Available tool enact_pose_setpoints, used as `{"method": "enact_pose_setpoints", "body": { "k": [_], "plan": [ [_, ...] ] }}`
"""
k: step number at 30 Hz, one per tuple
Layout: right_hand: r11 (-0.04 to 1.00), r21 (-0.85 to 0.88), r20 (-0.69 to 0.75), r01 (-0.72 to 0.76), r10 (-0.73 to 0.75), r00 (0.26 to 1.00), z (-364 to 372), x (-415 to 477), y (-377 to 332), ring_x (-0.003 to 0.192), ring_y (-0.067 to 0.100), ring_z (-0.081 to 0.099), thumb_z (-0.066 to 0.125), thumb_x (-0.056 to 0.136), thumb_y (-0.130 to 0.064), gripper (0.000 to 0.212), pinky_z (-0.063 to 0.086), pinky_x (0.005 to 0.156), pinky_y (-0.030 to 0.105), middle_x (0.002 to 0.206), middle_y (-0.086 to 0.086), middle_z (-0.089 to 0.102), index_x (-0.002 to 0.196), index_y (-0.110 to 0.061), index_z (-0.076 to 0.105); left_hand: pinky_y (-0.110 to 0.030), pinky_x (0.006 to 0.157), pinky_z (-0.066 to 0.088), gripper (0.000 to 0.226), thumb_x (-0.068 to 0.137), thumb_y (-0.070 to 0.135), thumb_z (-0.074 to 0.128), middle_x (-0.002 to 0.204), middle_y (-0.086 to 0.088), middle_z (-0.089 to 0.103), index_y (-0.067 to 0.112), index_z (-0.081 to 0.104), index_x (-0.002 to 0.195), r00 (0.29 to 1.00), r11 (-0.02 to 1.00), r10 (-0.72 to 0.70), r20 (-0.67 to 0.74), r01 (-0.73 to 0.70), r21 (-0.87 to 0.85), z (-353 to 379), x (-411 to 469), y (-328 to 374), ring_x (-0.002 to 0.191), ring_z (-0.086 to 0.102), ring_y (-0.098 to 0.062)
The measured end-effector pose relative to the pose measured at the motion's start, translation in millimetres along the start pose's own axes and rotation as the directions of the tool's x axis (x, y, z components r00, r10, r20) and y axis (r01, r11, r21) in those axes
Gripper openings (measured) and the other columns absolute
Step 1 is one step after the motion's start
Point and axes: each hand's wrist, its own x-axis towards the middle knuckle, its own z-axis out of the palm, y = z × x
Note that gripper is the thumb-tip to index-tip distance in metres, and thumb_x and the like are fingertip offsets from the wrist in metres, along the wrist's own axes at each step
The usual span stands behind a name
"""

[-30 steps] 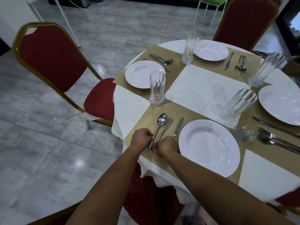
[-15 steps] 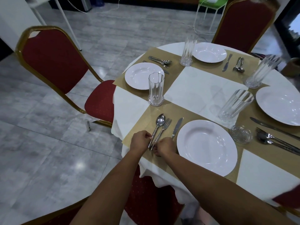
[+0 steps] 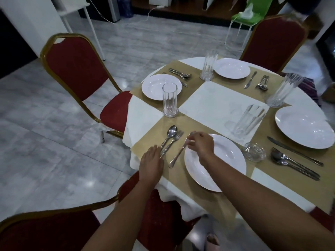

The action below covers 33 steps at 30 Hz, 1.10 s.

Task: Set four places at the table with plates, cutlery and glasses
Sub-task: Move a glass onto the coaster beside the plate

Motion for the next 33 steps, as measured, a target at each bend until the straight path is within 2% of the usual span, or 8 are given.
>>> {"method": "enact_pose_setpoints", "body": {
  "k": [2,5,9,12,15,20,28,33],
  "plan": [
    [0.990,-0.091,-0.156,0.108,-0.121,0.980,-30,8,-14,0.075,0.024,0.066,0.055,0.088,-0.012,0.012,0.056,0.074,0.036,0.085,0.007,0.069,0.088,-0.013,0.067,-0.041,0.118,0.020,0.055,0.098,0.027,0.042,0.156,-0.011,0.029,0.008,0.030,0.148,0.996,0.996,-0.044,0.082,0.038,0.075,5,-17,14,0.146,0.023,-0.027],
    [0.973,-0.165,-0.306,0.159,-0.204,0.930,-72,15,-25,0.093,0.019,0.060,0.061,0.088,-0.018,0.020,0.045,0.083,0.029,0.106,0.001,0.066,0.107,-0.014,0.063,-0.041,0.121,0.004,0.063,0.101,0.040,0.024,0.162,-0.012,0.005,0.008,0.009,0.153,0.981,0.984,-0.117,0.155,0.094,0.150,16,-44,42,0.150,0.001,-0.025],
    [0.944,-0.270,-0.396,0.189,-0.287,0.872,-116,27,-31,0.111,0.028,0.056,0.070,0.083,-0.020,0.043,0.047,0.094,0.039,0.126,0.009,0.055,0.120,-0.009,0.052,-0.041,0.120,-0.004,0.069,0.100,0.049,0.017,0.161,-0.014,-0.004,0.007,0.000,0.153,0.955,0.974,-0.175,0.238,0.133,0.183,31,-66,76,0.150,-0.006,-0.027],
    [0.934,-0.346,-0.436,0.087,-0.243,0.867,-139,37,-36,0.126,0.036,0.045,0.076,0.078,-0.025,0.064,0.044,0.100,0.049,0.139,0.013,0.047,0.132,-0.009,0.045,-0.044,0.119,-0.001,0.077,0.095,0.055,0.004,0.161,-0.016,-0.001,0.004,0.007,0.152,0.934,0.966,-0.229,0.273,0.184,0.180,42,-76,94,0.150,-0.002,-0.030],
    [0.900,-0.432,-0.380,0.060,-0.242,0.892,-156,48,-44,0.134,0.036,0.036,0.078,0.077,-0.031,0.081,0.039,0.104,0.051,0.147,0.012,0.041,0.142,-0.009,0.036,-0.051,0.114,0.024,0.072,0.095,0.049,0.019,0.154,-0.022,0.028,-0.001,0.036,0.144,0.931,0.958,-0.274,0.243,0.241,0.155,59,-84,112,0.143,0.027,-0.036],
    [0.845,-0.532,-0.250,0.059,-0.223,0.942,-168,72,-55,0.136,0.038,0.032,0.080,0.077,-0.035,0.095,0.040,0.105,0.051,0.149,0.014,0.041,0.149,-0.008,0.024,-0.042,0.120,-0.005,0.084,0.084,0.057,-0.012,0.161,-0.012,-0.009,0.007,-0.007,0.152,0.918,0.951,-0.309,0.250,0.292,0.101,79,-96,131,0.149,-0.011,-0.025],
    [0.917,-0.387,-0.167,0.095,-0.171,0.971,-180,100,-43,0.128,0.032,0.048,0.076,0.080,-0.033,0.082,0.044,0.095,0.037,0.138,0.010,0.053,0.146,-0.017,0.031,-0.041,0.119,-0.006,0.086,0.082,0.062,-0.020,0.161,-0.011,-0.011,0.008,-0.013,0.149,0.935,0.955,-0.293,0.201,0.276,0.111,87,-100,131,0.149,-0.012,-0.025],
    [0.907,-0.388,-0.132,0.166,-0.233,0.963,-190,105,-44,0.124,0.030,0.054,0.073,0.086,-0.029,0.072,0.037,0.088,0.025,0.139,0.012,0.053,0.144,-0.011,0.035,-0.042,0.119,0.000,0.082,0.089,0.060,-0.016,0.159,-0.014,-0.003,0.005,-0.005,0.148,0.954,0.963,-0.259,0.154,0.242,0.118,92,-106,130,0.148,-0.005,-0.030]
  ]
}}
